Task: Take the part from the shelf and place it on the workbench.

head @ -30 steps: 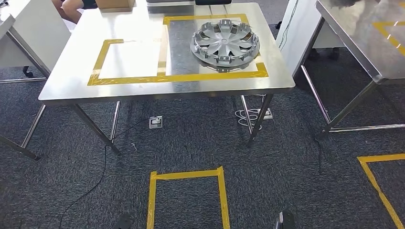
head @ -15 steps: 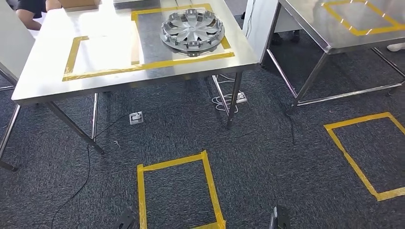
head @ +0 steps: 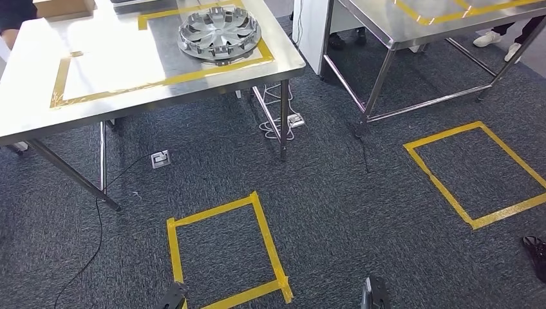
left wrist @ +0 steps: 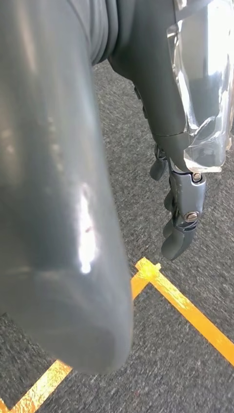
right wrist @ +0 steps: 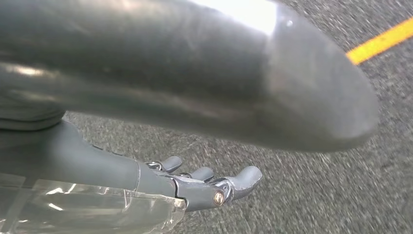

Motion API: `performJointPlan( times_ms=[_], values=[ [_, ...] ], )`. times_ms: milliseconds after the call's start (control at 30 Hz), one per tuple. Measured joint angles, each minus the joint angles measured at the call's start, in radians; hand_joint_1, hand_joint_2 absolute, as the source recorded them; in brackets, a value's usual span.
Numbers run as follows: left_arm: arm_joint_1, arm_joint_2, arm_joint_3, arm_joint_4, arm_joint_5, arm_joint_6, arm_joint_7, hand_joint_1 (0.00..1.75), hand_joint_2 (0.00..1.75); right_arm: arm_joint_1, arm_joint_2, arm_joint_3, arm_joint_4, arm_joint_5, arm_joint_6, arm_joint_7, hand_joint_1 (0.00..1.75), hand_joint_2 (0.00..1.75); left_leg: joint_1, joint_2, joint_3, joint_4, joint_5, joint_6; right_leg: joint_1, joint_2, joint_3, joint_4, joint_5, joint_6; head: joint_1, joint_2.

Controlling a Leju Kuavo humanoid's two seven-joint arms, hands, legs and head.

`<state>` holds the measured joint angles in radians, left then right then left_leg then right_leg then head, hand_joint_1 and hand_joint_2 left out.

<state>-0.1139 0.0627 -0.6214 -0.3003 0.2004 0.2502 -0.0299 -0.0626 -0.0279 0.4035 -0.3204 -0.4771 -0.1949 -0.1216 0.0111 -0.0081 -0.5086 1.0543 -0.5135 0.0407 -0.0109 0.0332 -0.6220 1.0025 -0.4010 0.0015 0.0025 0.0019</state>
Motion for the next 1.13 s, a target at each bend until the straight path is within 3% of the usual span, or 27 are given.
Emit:
performJointPlan(
  times_ms=[67,133,167,233,300,367,400,467,533,567,667,733,833,867,900,933,1033,1067,1133],
  values=[
    [-0.007,0.001,-0.003,0.000,-0.001,0.000,0.005,0.00,0.00,-0.001,-0.003,0.007,0.000,0.002,0.005,0.005,0.00,0.00,-0.010,-0.001,0.033,-0.062,-0.013,0.011,-0.004,0.001,-0.005,-0.003,0.014,0.015,0.000,0.000],
    [-0.009,-0.002,-0.004,0.001,-0.002,0.000,0.010,0.00,0.00,0.001,-0.008,0.014,0.001,0.003,0.008,0.010,0.00,0.00,-0.014,0.004,0.029,-0.079,0.004,0.016,-0.006,-0.001,-0.009,-0.006,0.024,0.027,0.000,0.000],
    [-0.010,-0.003,-0.004,0.001,-0.001,0.000,0.011,0.00,0.00,0.003,-0.010,0.018,0.001,0.004,0.009,0.011,0.00,0.00,-0.013,0.007,0.027,-0.088,0.016,0.018,-0.006,-0.004,-0.018,0.005,0.016,0.028,0.001,0.000],
    [-0.012,-0.007,-0.004,0.001,0.004,0.001,0.012,0.00,0.00,0.002,-0.017,0.024,0.001,0.008,0.015,0.014,0.00,0.00,-0.009,0.013,0.016,-0.100,0.039,0.020,-0.006,-0.014,-0.061,0.095,-0.041,0.021,0.003,0.000],
    [-0.012,-0.010,-0.004,0.001,0.012,0.002,0.012,0.00,0.00,-0.001,-0.024,0.031,0.002,0.012,0.021,0.019,0.00,0.00,-0.011,0.019,-0.004,-0.100,0.054,0.021,-0.007,-0.019,-0.109,0.231,-0.108,0.019,0.004,0.000],
    [-0.012,-0.013,-0.005,0.001,0.017,0.004,0.012,0.00,0.00,-0.003,-0.030,0.037,0.002,0.013,0.024,0.027,0.00,0.00,-0.012,0.024,-0.019,-0.098,0.064,0.018,-0.008,-0.022,-0.105,0.277,-0.128,0.031,0.004,0.000],
    [-0.012,-0.014,-0.005,0.001,0.017,0.005,0.012,0.00,0.00,-0.004,-0.032,0.039,0.002,0.013,0.023,0.031,0.00,0.00,-0.012,0.026,-0.024,-0.096,0.067,0.017,-0.009,-0.023,-0.081,0.255,-0.122,0.038,0.004,0.000],
    [-0.017,-0.016,-0.005,0.001,0.017,0.008,0.013,0.00,0.00,-0.011,-0.037,0.041,0.002,0.013,0.021,0.040,0.00,0.00,-0.011,0.028,-0.032,-0.089,0.070,0.013,-0.011,-0.028,0.002,0.134,-0.092,0.050,0.004,0.000],
    [-0.029,-0.019,-0.004,0.001,0.021,0.014,0.016,0.00,0.00,-0.024,-0.044,0.042,0.002,0.014,0.015,0.052,0.00,0.00,-0.014,0.030,-0.044,-0.076,0.072,0.007,-0.008,-0.034,0.072,0.020,-0.074,0.045,0.003,0.000],
    [-0.037,-0.020,-0.004,0.001,0.026,0.017,0.018,0.00,0.00,-0.032,-0.048,0.042,0.002,0.015,0.012,0.059,0.00,0.00,-0.015,0.030,-0.051,-0.070,0.074,0.002,-0.005,-0.035,0.085,-0.008,-0.071,0.037,0.003,0.000],
    [-0.060,-0.023,0.000,0.000,0.042,0.024,0.022,0.00,0.00,-0.051,-0.065,0.044,0.001,0.023,0.006,0.079,0.00,0.00,-0.014,0.029,-0.061,-0.065,0.079,-0.015,-0.005,-0.034,0.081,-0.015,-0.061,0.015,0.003,0.000],
    [-0.070,-0.024,0.005,0.000,0.051,0.026,0.024,0.00,0.00,-0.066,-0.076,0.045,0.001,0.033,0.005,0.091,0.00,0.00,-0.010,0.021,-0.078,-0.025,0.047,-0.026,-0.013,-0.033,0.078,-0.021,-0.052,0.002,0.002,0.000],
    [-0.079,-0.026,0.012,0.000,0.058,0.027,0.024,0.00,0.00,-0.087,-0.087,0.045,0.000,0.045,0.006,0.104,0.00,0.00,0.000,0.012,-0.152,0.159,-0.054,-0.042,-0.014,-0.032,0.070,-0.021,-0.043,-0.009,0.000,0.000],
    [-0.080,-0.026,0.014,0.000,0.058,0.027,0.024,0.00,0.00,-0.090,-0.089,0.045,0.000,0.046,0.006,0.107,0.00,0.00,0.002,0.012,-0.170,0.206,-0.069,-0.045,-0.013,-0.031,0.067,-0.020,-0.041,-0.009,0.000,0.000],
    [-0.081,-0.027,0.015,0.000,0.058,0.027,0.024,0.00,0.00,-0.092,-0.092,0.045,0.000,0.047,0.006,0.110,0.00,0.00,0.004,0.012,-0.169,0.216,-0.065,-0.047,-0.013,-0.031,0.066,-0.020,-0.040,-0.007,0.000,0.000],
    [-0.082,-0.027,0.016,0.000,0.059,0.027,0.024,0.00,0.00,-0.093,-0.094,0.045,-0.001,0.047,0.006,0.113,0.00,0.00,0.006,0.012,-0.150,0.186,-0.043,-0.047,-0.014,-0.031,0.065,-0.019,-0.038,-0.006,0.000,0.000],
    [-0.091,-0.028,0.021,0.000,0.059,0.027,0.024,0.00,0.00,-0.096,-0.097,0.045,-0.005,0.047,0.006,0.120,0.00,0.00,0.008,0.006,-0.044,-0.009,0.035,-0.040,-0.011,-0.029,0.061,-0.017,-0.033,0.003,0.000,0.000],
    [-0.094,-0.028,0.023,0.000,0.059,0.026,0.024,0.00,0.00,-0.098,-0.098,0.045,-0.007,0.047,0.006,0.121,0.00,0.00,0.006,0.005,-0.027,-0.046,0.043,-0.036,-0.010,-0.029,0.057,-0.017,-0.030,0.009,0.000,0.000],
    [-0.096,-0.029,0.025,0.000,0.059,0.025,0.024,0.00,0.00,-0.101,-0.099,0.045,-0.008,0.043,0.006,0.123,0.00,0.00,0.001,0.004,-0.026,-0.061,0.043,-0.030,-0.008,-0.028,0.049,-0.017,-0.024,0.018,0.000,0.000]
  ],
)
